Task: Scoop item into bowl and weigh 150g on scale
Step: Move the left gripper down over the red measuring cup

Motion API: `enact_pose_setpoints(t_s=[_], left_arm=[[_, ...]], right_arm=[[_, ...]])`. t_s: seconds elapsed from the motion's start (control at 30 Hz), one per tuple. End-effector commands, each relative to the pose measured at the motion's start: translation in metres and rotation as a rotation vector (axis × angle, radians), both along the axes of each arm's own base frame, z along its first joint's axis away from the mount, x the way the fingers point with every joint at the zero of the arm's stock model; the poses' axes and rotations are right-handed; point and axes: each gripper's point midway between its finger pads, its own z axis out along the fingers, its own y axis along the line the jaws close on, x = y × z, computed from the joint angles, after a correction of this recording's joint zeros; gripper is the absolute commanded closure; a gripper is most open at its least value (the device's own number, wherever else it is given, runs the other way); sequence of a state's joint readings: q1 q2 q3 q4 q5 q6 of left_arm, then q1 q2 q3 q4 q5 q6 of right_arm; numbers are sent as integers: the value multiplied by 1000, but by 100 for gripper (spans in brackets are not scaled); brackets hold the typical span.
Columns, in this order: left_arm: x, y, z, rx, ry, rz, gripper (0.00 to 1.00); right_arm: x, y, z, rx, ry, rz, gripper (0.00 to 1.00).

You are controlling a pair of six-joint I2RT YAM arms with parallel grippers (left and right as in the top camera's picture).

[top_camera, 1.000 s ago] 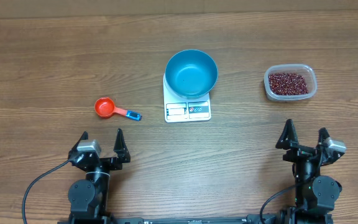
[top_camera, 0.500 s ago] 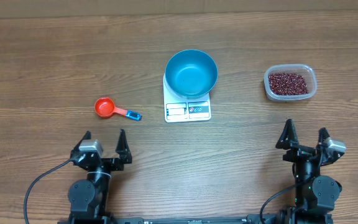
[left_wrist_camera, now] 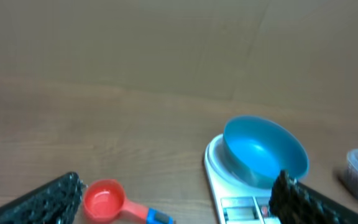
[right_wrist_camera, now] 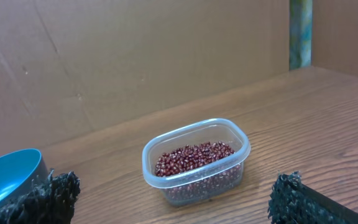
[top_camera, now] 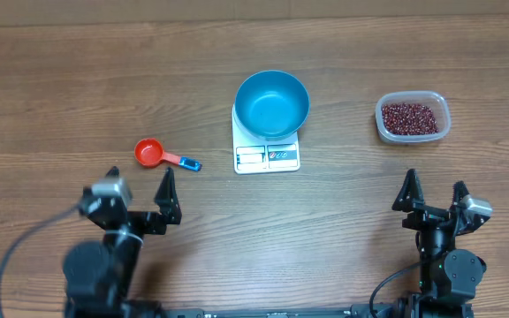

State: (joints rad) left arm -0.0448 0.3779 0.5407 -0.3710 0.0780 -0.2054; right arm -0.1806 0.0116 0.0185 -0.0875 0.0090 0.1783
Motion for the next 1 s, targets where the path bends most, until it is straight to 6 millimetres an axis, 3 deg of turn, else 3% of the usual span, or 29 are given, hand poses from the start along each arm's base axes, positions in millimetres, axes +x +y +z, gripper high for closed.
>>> enact_pose_setpoints(t_s=[0.0, 0.13, 0.3, 0.4, 0.63, 0.7, 0.73, 0.83, 0.97], left_arm=[[23, 10, 21, 36, 148, 54, 0], [46, 17, 24, 68, 363, 94, 0], [81, -13, 19, -34, 478, -39, 0], [98, -30, 2, -111, 538, -110, 0], [126, -36, -57, -137, 699, -120, 0], [126, -32, -74, -208, 770, -43, 0], [122, -15, -91, -272, 842, 139, 0], [108, 16, -112, -253, 904, 427, 0], [103, 16, -129, -231, 941, 544, 0]], right_arm=[[0, -2, -1, -10, -4, -11, 0], [0, -2, -1, -10, -4, -11, 0], [0, -2, -1, -10, -4, -11, 0], [0, -2, -1, -10, -4, -11, 0], [0, -2, -1, -10, -4, -11, 0], [0, -2, -1, -10, -4, -11, 0], [0, -2, -1, -10, -4, -11, 0], [0, -2, -1, -10, -4, -11, 0], [0, -2, -1, -10, -4, -11, 0]])
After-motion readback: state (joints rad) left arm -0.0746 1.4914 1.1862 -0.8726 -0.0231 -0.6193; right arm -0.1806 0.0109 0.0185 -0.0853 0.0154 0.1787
